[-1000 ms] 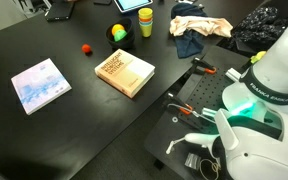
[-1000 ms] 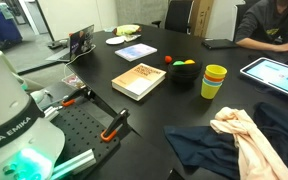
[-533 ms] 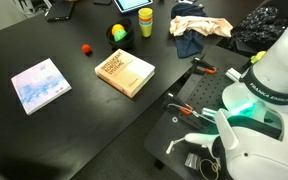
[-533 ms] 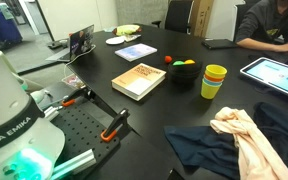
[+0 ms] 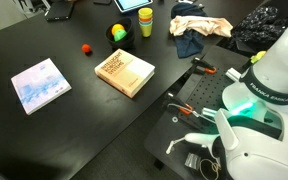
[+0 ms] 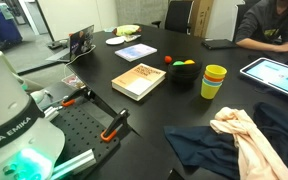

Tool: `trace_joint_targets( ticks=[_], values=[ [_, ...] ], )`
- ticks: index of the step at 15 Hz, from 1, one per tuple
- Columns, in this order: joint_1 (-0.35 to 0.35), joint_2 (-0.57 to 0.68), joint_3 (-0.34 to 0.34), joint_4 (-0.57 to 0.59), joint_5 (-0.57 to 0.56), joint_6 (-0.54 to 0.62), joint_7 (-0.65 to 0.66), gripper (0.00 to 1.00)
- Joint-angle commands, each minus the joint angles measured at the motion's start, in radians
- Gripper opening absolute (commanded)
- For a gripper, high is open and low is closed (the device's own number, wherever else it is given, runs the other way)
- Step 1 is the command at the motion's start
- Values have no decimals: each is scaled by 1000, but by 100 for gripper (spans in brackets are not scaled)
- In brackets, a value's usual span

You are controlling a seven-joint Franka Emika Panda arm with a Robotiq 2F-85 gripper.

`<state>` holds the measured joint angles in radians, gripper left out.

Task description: Take the three cups out of the yellow cup and separate them

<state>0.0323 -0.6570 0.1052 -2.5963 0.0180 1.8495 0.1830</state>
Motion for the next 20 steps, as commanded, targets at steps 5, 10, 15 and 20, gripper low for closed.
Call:
trace_joint_targets(
  ticks=[5, 10, 15, 20],
  values=[
    [-143, 291, -99, -14, -162, 359, -13, 100],
    [-212, 535, -111, 46, -284, 559, 104, 100],
    [-229, 759, -177, 175, -456, 698, 359, 100],
    [-182, 948, -301, 342, -484, 744, 479, 100]
  ],
)
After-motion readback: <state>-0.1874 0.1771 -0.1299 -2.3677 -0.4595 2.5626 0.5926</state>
